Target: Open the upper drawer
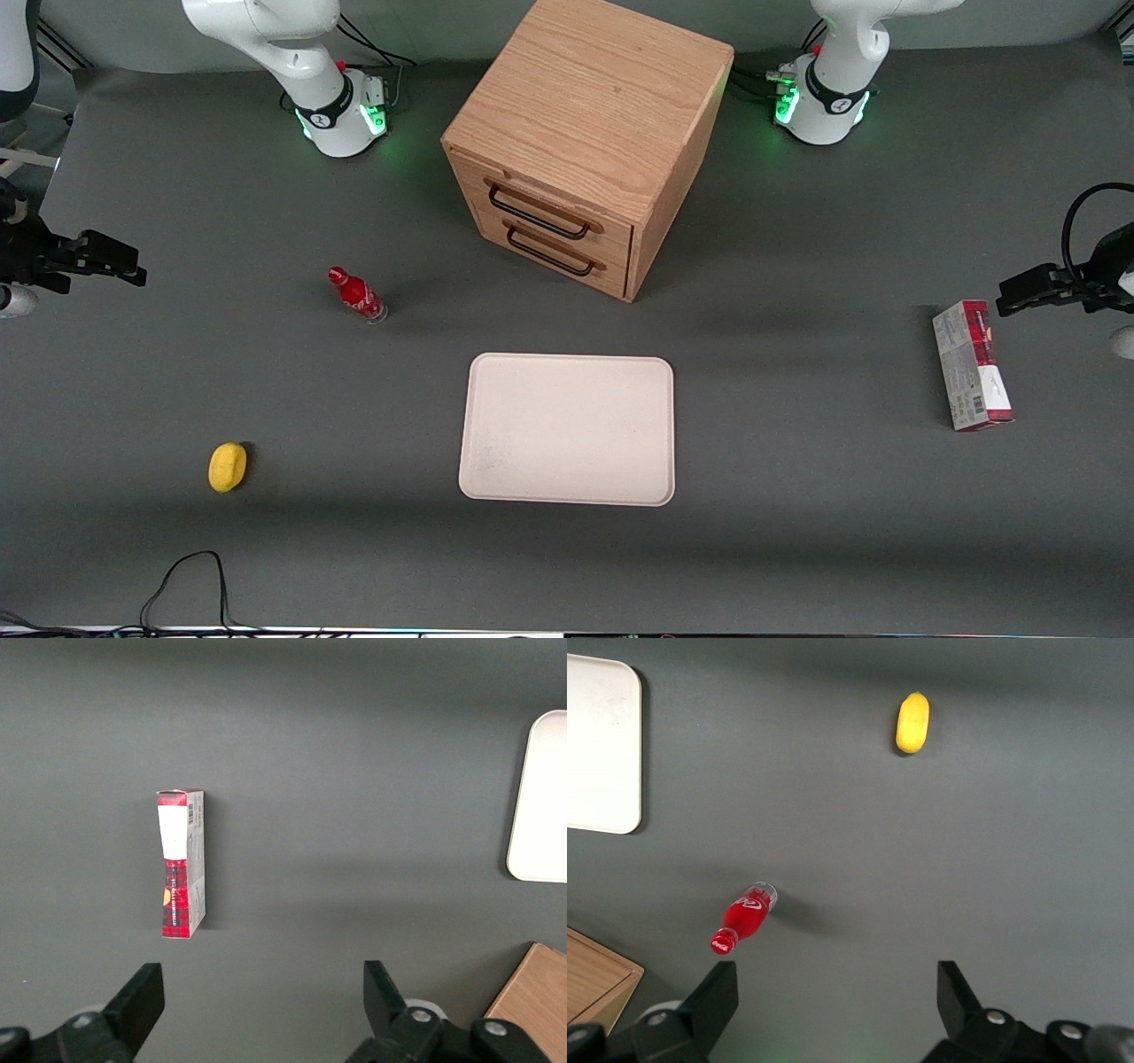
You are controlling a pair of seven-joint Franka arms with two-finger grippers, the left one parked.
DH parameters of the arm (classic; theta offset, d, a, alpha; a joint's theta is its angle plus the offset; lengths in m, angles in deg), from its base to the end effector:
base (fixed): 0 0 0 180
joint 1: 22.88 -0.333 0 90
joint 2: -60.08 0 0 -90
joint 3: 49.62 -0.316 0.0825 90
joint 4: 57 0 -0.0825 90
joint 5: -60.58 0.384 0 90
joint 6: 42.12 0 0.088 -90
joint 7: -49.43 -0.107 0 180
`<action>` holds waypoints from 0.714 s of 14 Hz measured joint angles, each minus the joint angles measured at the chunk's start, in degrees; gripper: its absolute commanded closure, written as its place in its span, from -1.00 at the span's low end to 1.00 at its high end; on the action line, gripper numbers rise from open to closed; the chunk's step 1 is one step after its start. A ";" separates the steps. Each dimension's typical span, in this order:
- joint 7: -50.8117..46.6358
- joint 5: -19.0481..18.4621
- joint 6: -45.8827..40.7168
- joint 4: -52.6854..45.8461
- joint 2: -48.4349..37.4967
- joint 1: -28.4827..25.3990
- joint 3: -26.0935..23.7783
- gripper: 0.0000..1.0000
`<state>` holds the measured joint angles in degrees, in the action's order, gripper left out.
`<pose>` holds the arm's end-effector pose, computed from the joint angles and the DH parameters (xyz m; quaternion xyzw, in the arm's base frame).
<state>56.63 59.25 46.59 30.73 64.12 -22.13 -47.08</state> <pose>0.5720 -0.0345 0.6015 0.9990 0.0342 -0.0278 0.0107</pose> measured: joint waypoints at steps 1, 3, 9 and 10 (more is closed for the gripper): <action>0.00 0.00 0.00 0.00 0.00 0.00 0.00 -1.00; 0.00 0.01 -0.02 0.00 0.01 0.00 0.00 -1.00; 0.00 2.31 -0.06 0.00 0.36 -0.53 -0.13 -1.00; 0.00 2.87 -0.06 0.00 0.56 -1.06 -0.21 -1.00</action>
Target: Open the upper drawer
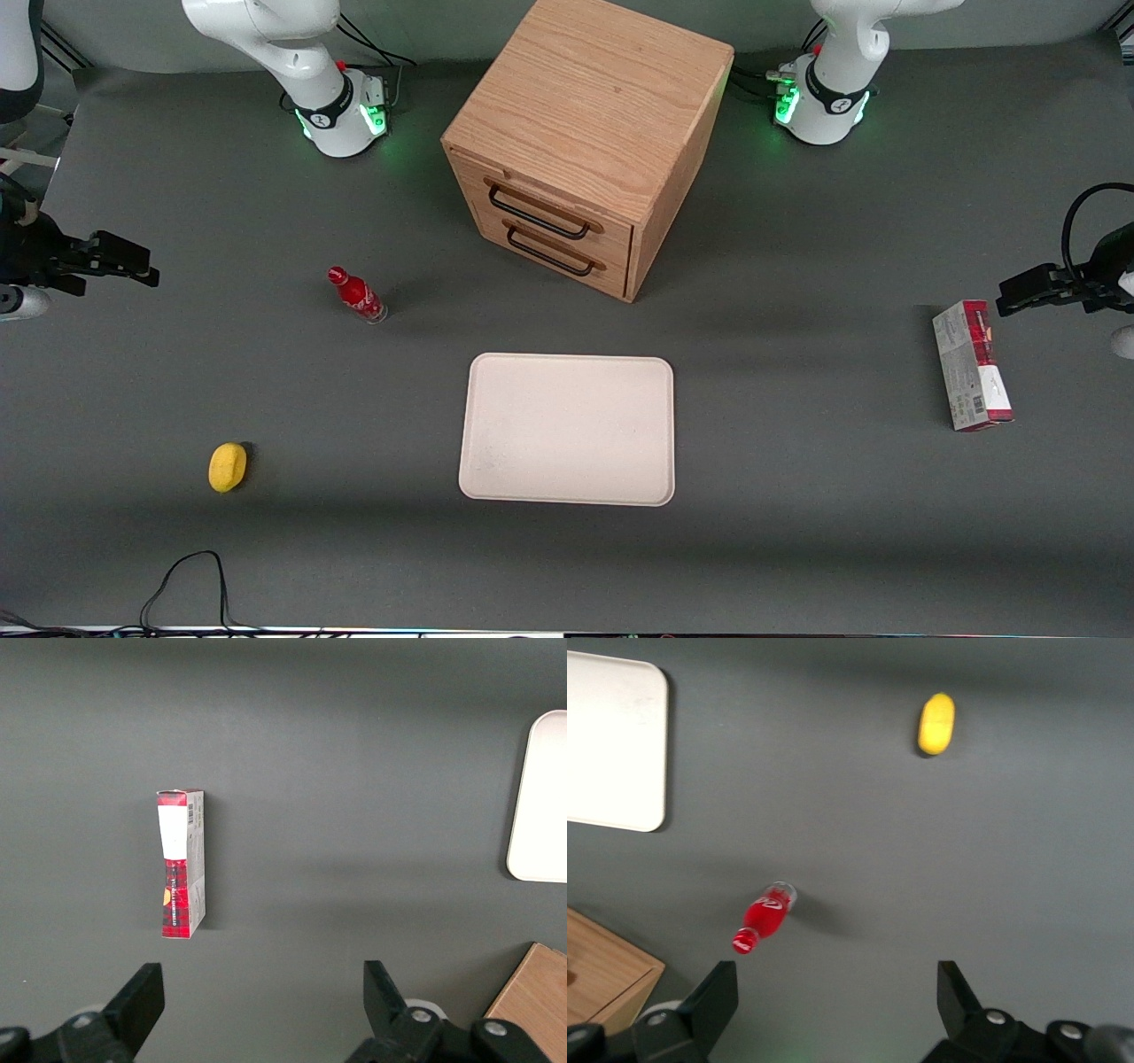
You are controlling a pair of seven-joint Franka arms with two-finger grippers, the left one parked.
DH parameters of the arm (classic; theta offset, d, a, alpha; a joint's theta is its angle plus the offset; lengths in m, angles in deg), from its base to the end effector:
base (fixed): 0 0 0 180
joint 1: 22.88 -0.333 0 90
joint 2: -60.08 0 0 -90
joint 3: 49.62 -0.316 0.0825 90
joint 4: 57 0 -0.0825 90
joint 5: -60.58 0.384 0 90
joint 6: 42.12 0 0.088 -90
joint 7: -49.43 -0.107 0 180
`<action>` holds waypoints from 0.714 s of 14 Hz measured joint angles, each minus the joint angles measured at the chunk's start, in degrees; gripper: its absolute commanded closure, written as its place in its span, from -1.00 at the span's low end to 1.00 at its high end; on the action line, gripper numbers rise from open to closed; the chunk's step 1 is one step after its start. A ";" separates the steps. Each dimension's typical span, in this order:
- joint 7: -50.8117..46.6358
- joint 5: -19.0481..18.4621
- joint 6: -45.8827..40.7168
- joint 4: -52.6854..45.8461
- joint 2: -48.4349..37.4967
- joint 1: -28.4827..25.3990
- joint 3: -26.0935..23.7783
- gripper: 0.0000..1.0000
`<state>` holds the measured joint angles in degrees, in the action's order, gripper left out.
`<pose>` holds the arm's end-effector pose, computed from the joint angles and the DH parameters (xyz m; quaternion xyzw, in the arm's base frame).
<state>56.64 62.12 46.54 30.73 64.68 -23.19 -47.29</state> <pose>0.5753 -0.0164 0.5958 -0.9984 -0.0451 0.0309 0.0143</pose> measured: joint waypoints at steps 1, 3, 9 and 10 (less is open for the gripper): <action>0.00 0.27 0.00 0.00 0.23 -0.99 -0.04 -1.00; 0.00 0.45 0.01 -0.13 0.94 -3.79 -0.13 -1.00; -0.07 1.20 0.06 -2.62 4.46 -17.66 -0.59 -1.00; -0.10 1.47 0.08 -2.79 5.11 -20.33 -0.61 -1.00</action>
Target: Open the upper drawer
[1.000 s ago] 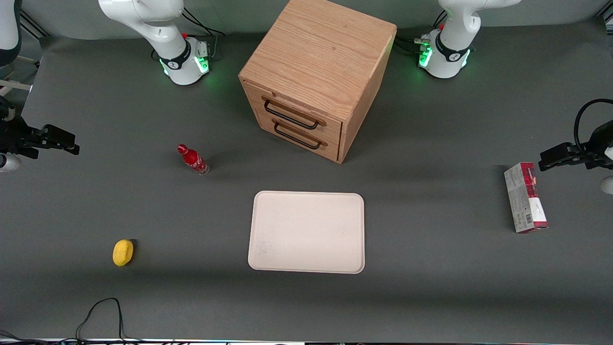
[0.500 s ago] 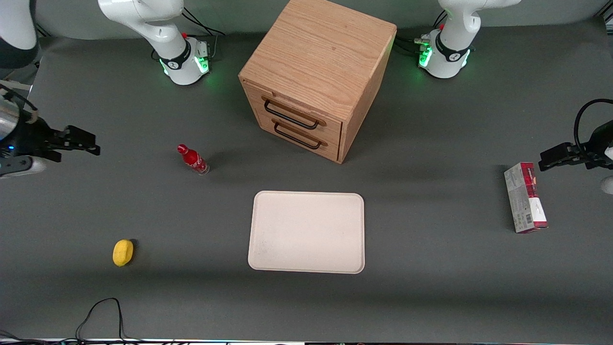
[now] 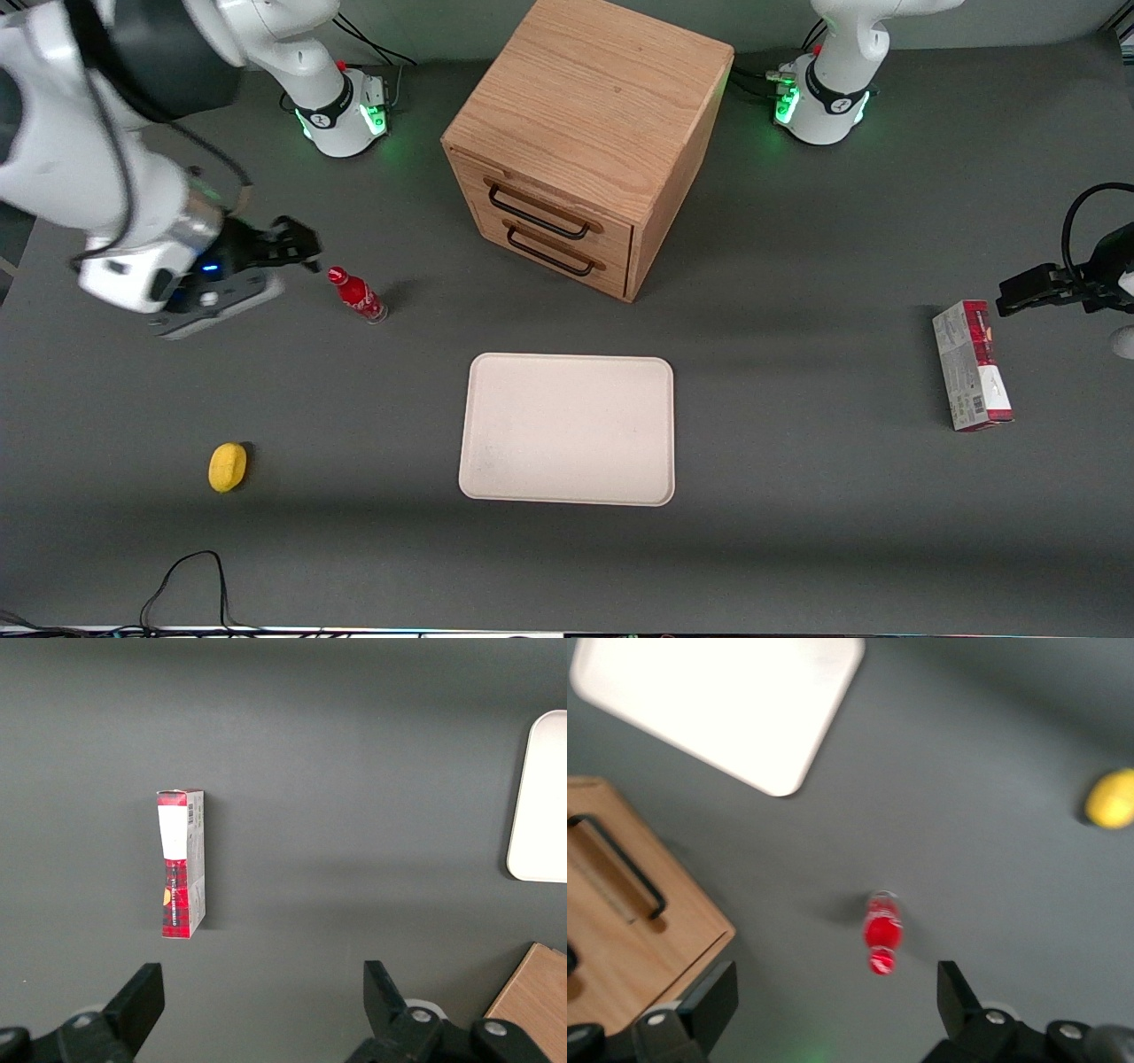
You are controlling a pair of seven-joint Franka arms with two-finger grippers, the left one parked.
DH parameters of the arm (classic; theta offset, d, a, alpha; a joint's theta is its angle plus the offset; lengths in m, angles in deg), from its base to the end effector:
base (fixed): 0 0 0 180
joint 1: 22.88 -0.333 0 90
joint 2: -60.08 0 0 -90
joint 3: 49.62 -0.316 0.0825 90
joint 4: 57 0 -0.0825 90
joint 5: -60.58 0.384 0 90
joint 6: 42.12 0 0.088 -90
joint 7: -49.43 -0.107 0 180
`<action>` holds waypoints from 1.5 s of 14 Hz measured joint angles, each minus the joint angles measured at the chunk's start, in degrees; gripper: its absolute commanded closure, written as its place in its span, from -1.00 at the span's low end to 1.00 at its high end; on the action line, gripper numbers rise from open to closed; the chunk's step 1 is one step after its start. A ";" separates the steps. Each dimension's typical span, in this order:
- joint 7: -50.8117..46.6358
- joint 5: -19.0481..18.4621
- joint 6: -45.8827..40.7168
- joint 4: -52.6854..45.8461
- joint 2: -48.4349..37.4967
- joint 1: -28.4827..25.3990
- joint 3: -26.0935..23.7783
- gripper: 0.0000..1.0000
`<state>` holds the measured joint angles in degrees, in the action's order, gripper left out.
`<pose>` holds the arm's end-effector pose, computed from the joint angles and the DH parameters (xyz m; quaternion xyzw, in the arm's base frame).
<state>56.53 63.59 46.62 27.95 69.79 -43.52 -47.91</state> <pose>0.5657 0.2016 0.5662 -0.9729 -0.2242 0.0538 0.0183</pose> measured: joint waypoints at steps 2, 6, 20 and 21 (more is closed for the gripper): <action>-0.26 0.16 0.27 -0.37 1.47 -5.12 -0.04 -1.00; -0.51 0.21 2.76 -0.53 3.74 -13.28 -0.04 -1.00; 5.44 6.34 5.18 -0.93 5.55 -23.66 0.25 -1.00; 6.54 6.99 4.56 -0.97 5.54 -23.61 0.35 -1.00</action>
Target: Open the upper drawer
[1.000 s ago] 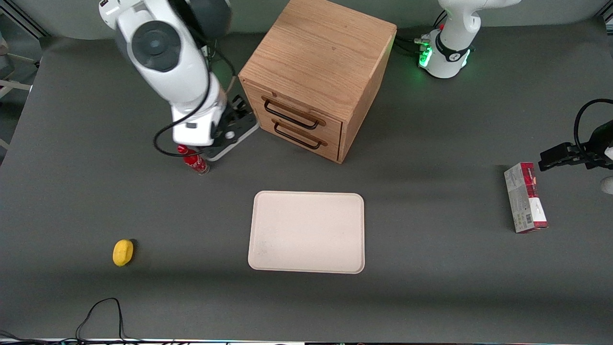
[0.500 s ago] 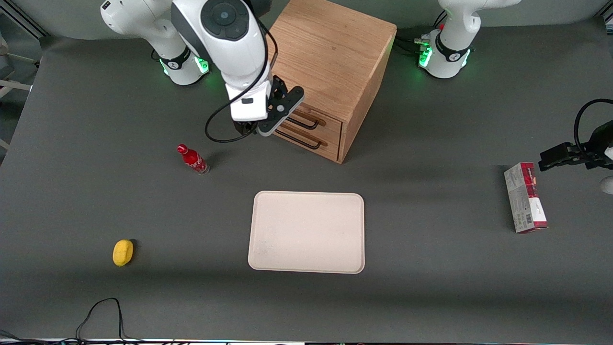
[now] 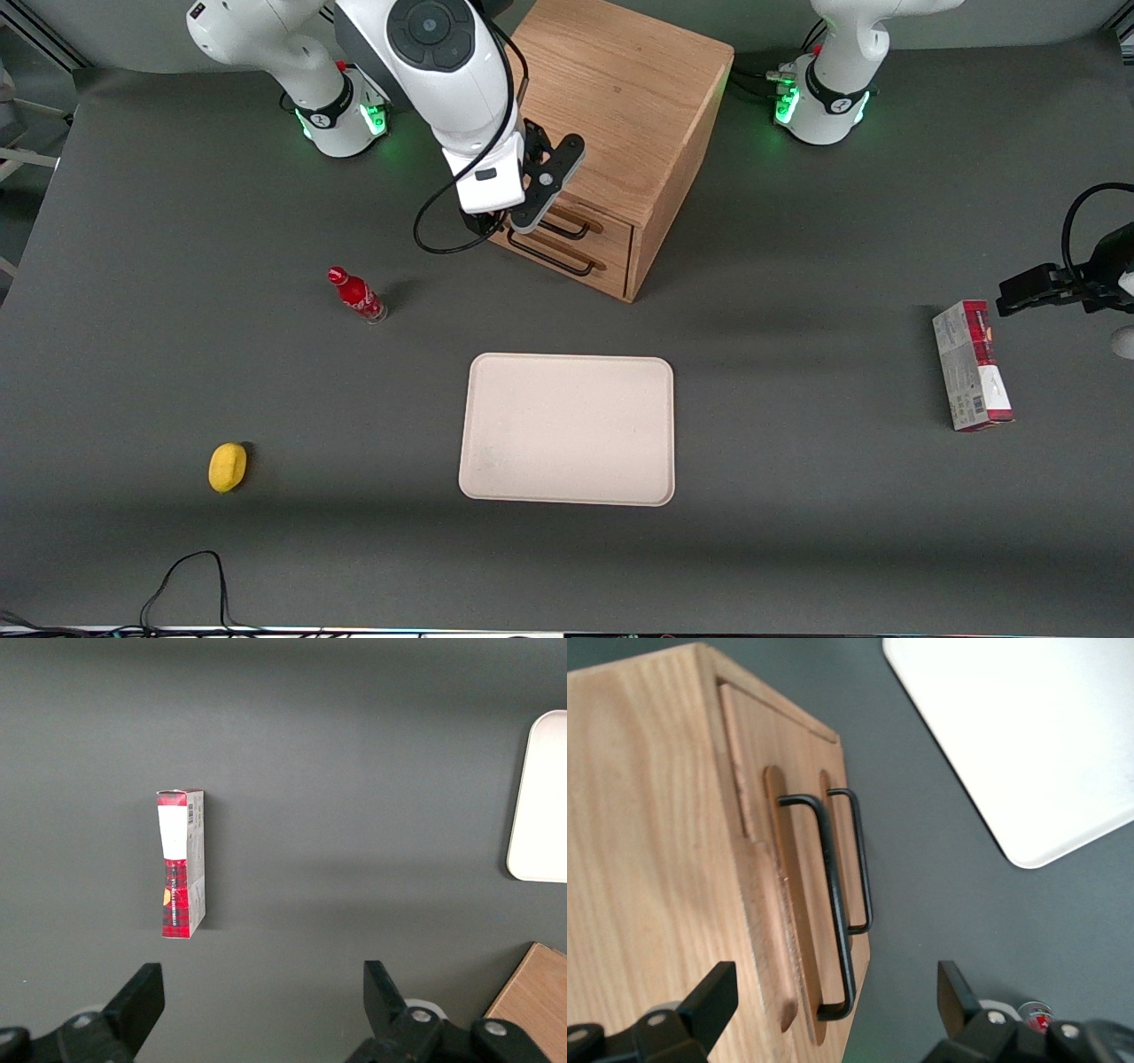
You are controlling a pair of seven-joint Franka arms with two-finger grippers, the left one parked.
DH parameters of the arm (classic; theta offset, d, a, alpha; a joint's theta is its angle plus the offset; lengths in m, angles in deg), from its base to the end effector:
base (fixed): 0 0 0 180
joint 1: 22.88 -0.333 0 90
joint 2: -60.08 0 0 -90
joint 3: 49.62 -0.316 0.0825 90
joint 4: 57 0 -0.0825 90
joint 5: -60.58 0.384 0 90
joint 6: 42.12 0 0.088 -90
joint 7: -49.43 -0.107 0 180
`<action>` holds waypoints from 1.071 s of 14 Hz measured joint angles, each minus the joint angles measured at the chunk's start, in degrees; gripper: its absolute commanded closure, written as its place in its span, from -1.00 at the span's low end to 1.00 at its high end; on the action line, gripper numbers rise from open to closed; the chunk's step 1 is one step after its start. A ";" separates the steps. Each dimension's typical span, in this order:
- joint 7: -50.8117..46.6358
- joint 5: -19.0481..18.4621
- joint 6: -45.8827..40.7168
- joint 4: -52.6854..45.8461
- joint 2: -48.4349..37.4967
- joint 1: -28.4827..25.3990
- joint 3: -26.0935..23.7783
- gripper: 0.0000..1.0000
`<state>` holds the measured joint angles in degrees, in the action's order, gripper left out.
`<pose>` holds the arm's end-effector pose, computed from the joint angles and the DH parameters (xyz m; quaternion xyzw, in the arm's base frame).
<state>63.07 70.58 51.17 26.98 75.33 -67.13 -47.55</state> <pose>0.4544 0.4391 0.5219 -0.8838 -0.4578 0.0701 0.0666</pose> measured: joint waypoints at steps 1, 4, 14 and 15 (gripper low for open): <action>0.60 0.25 -0.22 0.00 -0.02 0.03 0.03 -1.00; 1.31 0.34 -0.29 0.47 0.00 0.04 0.07 -1.00; 1.91 0.33 8.57 9.29 0.18 -0.01 0.29 -1.00; 1.93 0.33 9.59 10.17 0.19 -0.01 0.29 -1.00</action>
<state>65.01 70.91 60.76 37.15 75.52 -67.15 -47.27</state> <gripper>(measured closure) 0.000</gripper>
